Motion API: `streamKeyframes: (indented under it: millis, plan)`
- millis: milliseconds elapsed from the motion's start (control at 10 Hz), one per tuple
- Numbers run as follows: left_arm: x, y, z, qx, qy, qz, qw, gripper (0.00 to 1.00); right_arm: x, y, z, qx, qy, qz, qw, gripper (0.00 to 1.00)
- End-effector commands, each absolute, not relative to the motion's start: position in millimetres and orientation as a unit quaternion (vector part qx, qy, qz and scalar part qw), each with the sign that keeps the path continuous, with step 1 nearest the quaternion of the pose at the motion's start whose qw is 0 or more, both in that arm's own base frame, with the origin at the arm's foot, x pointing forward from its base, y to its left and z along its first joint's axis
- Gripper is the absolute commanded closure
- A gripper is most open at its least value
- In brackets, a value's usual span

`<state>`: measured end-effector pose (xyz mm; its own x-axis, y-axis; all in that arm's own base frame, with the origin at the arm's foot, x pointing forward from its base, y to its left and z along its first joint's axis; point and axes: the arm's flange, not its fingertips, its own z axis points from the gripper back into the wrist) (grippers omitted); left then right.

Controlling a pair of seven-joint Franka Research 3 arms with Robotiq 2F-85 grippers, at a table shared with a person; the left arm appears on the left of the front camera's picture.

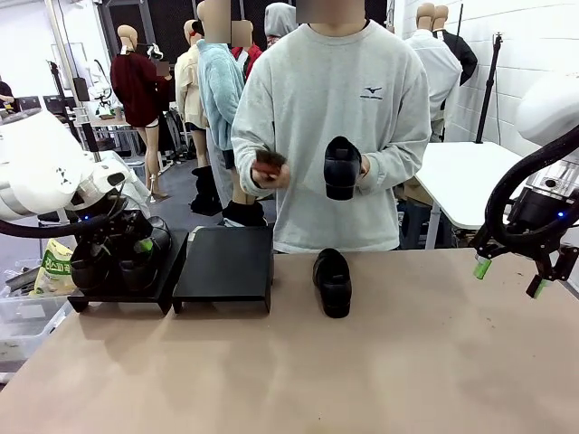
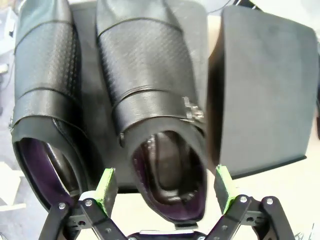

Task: Organize the shoes by placing them on the stand.
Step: Pick up one Shoe and place it in the middle of the table.

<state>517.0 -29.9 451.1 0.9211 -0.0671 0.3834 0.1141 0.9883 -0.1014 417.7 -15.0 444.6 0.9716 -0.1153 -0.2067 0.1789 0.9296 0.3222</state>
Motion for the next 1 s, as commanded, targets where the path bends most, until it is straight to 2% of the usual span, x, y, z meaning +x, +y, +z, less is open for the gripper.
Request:
streamKeyframes:
  millis: [0,200,300,400,500,600,800,900]
  plan:
    - [493,-47,472,-0.042,-0.228,-0.064,0.971,0.0,416,-15,444,0.163,0.093,-0.08,0.979,0.0]
    - [475,-64,485,-0.014,-0.263,-0.066,0.962,0.0,416,-15,444,0.163,0.093,-0.08,0.979,0.0]
    - [452,-79,489,-0.012,-0.266,-0.087,0.96,0.0,416,-15,444,0.163,0.093,-0.08,0.979,0.0]
    - [424,-105,483,-0.051,-0.239,-0.158,0.957,0.0,416,-15,444,0.163,0.093,-0.08,0.979,0.0]
    - [400,-127,469,-0.073,-0.175,-0.226,0.955,0.0,416,-15,444,0.163,0.093,-0.08,0.979,0.0]
    - [380,-146,456,-0.089,-0.142,-0.263,0.95,0.0,416,-15,444,0.163,0.093,-0.08,0.979,0.0]
    - [345,-163,446,-0.138,-0.069,-0.297,0.942,0.0,416,-15,444,0.163,0.093,-0.08,0.979,0.0]
    - [334,-165,443,-0.145,-0.062,-0.284,0.946,0.0,416,-15,444,0.163,0.093,-0.08,0.979,0.0]
